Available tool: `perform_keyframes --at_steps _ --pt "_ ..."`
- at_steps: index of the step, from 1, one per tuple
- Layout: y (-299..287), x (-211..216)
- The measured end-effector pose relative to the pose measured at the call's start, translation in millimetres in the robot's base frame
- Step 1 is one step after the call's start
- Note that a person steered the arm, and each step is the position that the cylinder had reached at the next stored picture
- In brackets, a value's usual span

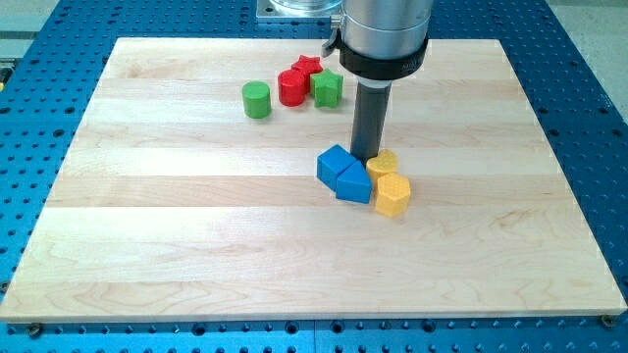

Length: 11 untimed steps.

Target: Move the red blocks into the blue blocks

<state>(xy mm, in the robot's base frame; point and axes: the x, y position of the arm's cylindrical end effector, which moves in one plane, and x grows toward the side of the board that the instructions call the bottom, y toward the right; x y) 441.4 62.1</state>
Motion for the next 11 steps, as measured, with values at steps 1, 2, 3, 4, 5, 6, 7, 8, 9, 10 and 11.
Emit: perform_keyframes --at_steps 1,2,3,4,5,6,7,8,9,10,11 --pt "0.0 0.0" --pt "0.0 0.2" --pt "-1.6 0.4" --pt "-6.9 -57.7" --pt "-6.9 -68.9" --pt "11.4 -73.7" --pt "81.3 -131.2" --pt "54.3 -211.2" --pt "5.7 -208.0" --pt "-31.5 -173.3" --pt "-55.2 -179.7"
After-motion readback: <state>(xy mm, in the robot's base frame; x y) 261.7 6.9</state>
